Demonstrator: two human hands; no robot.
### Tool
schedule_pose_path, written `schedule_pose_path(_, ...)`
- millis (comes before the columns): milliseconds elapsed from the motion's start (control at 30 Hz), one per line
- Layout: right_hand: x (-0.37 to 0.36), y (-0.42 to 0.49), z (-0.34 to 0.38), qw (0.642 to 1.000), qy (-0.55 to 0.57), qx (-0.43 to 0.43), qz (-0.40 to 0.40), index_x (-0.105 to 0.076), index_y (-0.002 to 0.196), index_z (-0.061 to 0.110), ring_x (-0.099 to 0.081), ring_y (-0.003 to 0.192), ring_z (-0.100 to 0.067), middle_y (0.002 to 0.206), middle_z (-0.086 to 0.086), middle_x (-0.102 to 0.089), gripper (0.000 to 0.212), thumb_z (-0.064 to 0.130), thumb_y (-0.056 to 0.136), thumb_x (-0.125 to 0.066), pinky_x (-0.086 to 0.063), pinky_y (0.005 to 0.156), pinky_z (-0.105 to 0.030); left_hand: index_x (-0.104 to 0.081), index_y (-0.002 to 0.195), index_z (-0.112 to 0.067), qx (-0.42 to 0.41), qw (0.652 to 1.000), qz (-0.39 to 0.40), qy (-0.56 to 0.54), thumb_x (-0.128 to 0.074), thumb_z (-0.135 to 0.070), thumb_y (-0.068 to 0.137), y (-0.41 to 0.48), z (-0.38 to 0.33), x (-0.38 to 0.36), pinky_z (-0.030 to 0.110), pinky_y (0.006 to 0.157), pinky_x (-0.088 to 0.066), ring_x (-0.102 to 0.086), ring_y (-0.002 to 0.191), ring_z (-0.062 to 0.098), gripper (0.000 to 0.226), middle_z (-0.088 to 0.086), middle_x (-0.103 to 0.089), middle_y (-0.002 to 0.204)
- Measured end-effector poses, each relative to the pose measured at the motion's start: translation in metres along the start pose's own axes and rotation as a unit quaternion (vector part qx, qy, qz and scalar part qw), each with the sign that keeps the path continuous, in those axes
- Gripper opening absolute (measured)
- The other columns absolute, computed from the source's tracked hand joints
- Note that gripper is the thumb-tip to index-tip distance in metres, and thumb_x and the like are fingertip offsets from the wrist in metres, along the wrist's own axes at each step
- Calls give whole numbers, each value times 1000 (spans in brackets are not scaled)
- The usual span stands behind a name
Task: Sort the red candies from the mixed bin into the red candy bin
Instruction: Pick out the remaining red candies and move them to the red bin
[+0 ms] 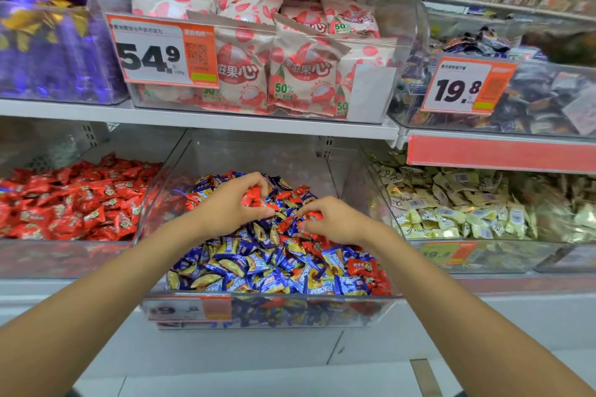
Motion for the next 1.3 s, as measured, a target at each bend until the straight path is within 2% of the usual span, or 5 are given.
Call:
schedule_pose_path(133, 35, -22, 1, 995, 79, 3, -66, -68, 96, 13, -41, 48, -10, 64, 1, -55, 17, 21, 96, -54, -35, 48, -20, -61, 119, -32, 10, 997, 55, 53, -55, -28, 94, 13, -3, -19, 26, 95, -35, -45, 108, 9, 26, -13, -49, 108)
schedule_pose_path(467, 38, -44, -7, 988, 137, -19, -68, -57, 88, 10, -36, 38, -2, 77, -8, -64, 7, 14, 95, -56, -30, 38, -16, -67, 113, -32, 15, 956, 134, 261, -65, -39, 86, 35, -14, -62, 31, 74, -45, -48, 84, 15, 28, -4, -47, 110)
schedule_pose_path(767, 0, -13, -27, 996, -31, -78, 15, -69, 85, 12, -58, 72, -13, 79, 0, -66, 42, 52, 73, -75, -43, 65, -31, -74, 94, -24, -5, 999, -9, 41, -67, -33, 85, 29, -11, -22, 28, 82, -42, -55, 91, 10, 15, -16, -56, 86)
schedule_pose_path(1100, 15, -24, -3, 995, 88, -40, -20, -69, 84, 2, -63, 68, -26, 82, 1, -70, 26, 27, 89, -65, -51, 71, -42, -75, 94, -27, -16, 999, -44, 8, -67, -28, 85, -4, -12, 8, 15, 73, -38, -53, 81, 1, 12, -12, -59, 85)
schedule_pose_path(1300, 29, -42, 27, 977, 171, 1, -124, -71, 88, 14, -61, 76, 5, 93, 9, -69, 18, 28, 92, -61, -41, 70, -12, -76, 90, -22, -6, 995, -94, -34, -69, -28, 84, -30, -21, 34, 20, 71, -48, -61, 80, 6, 11, -9, -62, 90)
Point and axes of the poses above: each hand's wrist, its own y-axis towards the middle knuckle, its own x-axis out of the back of the hand, z = x × y, the point moved 6 cm from there along y, towards the middle knuckle
